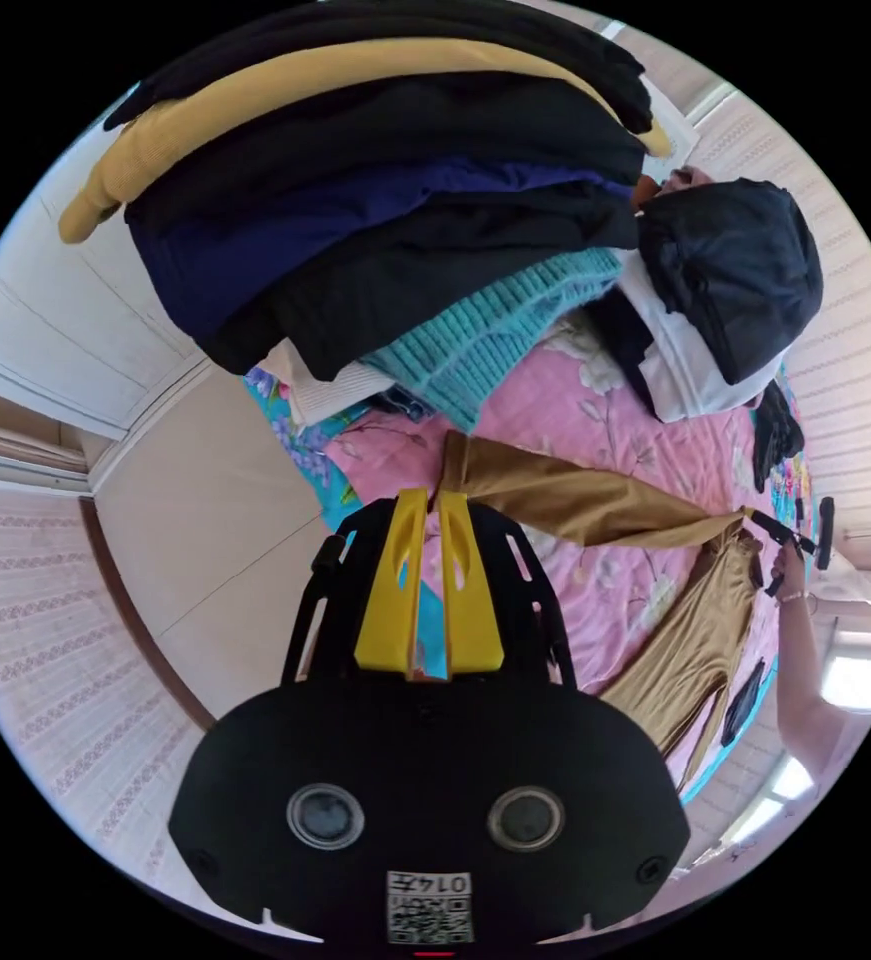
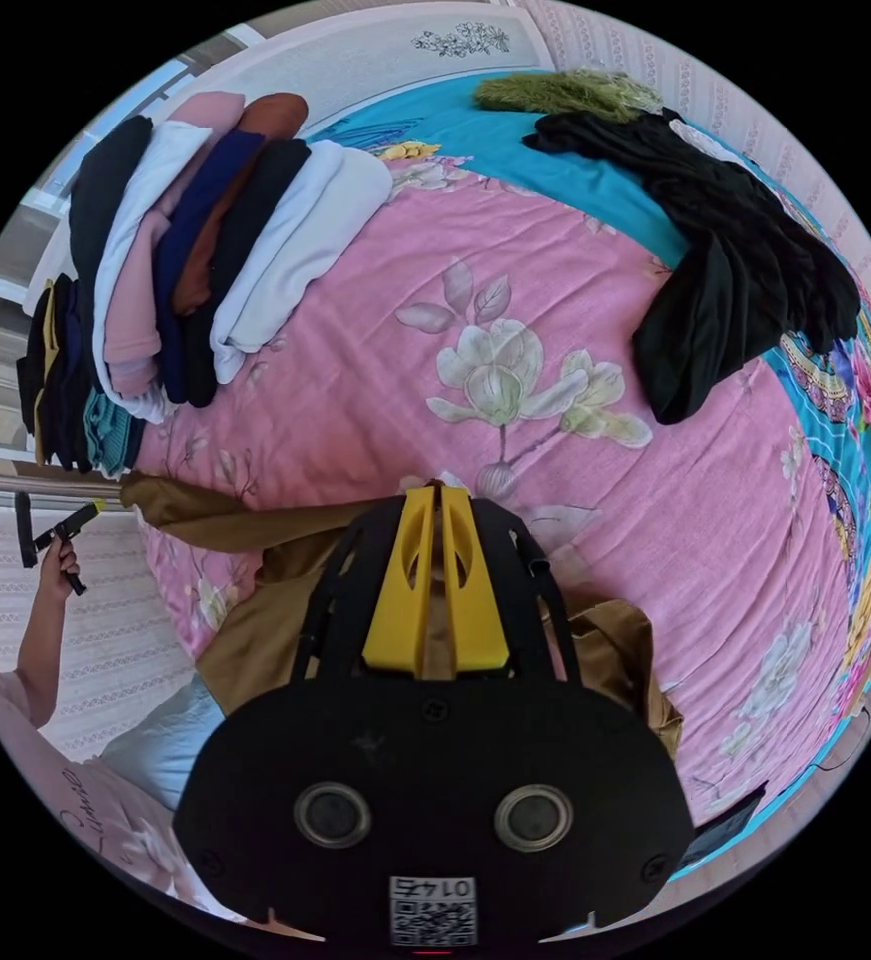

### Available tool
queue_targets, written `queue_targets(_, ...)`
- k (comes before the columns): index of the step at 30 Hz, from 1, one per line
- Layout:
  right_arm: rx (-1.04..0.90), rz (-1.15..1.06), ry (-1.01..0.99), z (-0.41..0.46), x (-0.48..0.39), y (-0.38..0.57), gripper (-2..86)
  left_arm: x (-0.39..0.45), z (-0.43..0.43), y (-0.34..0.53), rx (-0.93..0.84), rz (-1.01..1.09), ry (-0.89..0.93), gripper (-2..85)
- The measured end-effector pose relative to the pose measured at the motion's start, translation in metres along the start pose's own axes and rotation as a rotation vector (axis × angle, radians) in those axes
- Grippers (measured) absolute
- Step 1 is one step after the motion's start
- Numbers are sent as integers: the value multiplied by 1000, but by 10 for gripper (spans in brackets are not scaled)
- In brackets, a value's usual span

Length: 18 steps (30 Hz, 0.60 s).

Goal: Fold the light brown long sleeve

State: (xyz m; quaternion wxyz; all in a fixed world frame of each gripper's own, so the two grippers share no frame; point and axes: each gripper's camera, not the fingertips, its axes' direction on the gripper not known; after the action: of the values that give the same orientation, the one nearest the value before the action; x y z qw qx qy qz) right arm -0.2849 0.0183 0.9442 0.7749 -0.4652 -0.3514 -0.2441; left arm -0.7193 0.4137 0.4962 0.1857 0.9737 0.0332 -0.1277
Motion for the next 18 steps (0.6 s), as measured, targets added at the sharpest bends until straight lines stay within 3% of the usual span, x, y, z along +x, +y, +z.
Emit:
queue_targets(4, 2, 14, 4, 11, 7, 4, -1, -14, 20, 13, 24, -43, 118, 69)
queue_targets(9, 11, 28, -2, 18, 14, 7, -1, -29, 56, 13, 65, -131, 126, 102)
queue_targets(13, 17, 32, -8, 22, 19, 8, -1, -34, 93, -1, 54, -72, 69, 77)
queue_targets(16, 18, 23, -14, 21, 22, 10, -1, -29, 98, -2, 99, 94, -9, 11)
queue_targets(18, 33, 6, -23, 17, 24, 13, -1, -32, 94, -2, 66, 143, 27, 2)
